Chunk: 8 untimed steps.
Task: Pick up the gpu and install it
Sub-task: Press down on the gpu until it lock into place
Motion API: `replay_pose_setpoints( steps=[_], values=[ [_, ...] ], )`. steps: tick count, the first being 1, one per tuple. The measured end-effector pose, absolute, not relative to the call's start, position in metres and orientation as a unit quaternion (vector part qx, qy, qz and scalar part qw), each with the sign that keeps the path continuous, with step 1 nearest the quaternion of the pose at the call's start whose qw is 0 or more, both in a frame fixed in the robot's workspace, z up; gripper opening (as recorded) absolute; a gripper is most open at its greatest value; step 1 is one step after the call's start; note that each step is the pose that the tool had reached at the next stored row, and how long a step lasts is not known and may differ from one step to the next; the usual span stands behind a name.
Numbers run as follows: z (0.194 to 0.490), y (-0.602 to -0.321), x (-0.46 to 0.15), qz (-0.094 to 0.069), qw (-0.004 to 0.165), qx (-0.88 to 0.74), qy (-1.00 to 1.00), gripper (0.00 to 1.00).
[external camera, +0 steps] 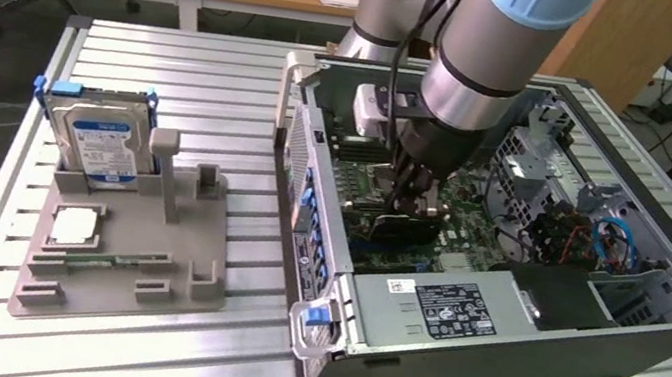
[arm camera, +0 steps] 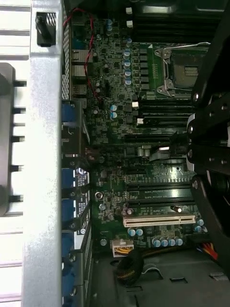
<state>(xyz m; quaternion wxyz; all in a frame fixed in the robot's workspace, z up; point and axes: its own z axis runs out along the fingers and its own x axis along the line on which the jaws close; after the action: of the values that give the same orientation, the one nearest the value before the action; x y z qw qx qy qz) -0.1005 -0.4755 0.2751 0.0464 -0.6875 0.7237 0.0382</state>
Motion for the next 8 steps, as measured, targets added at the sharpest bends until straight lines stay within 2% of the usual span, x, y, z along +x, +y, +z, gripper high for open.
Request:
replay_pose_setpoints(
  steps=[8],
  values=[
    [0.2648, -0.4755, -0.0987, 0.038, 0.046, -0.687, 0.724, 0.11]
  ],
)
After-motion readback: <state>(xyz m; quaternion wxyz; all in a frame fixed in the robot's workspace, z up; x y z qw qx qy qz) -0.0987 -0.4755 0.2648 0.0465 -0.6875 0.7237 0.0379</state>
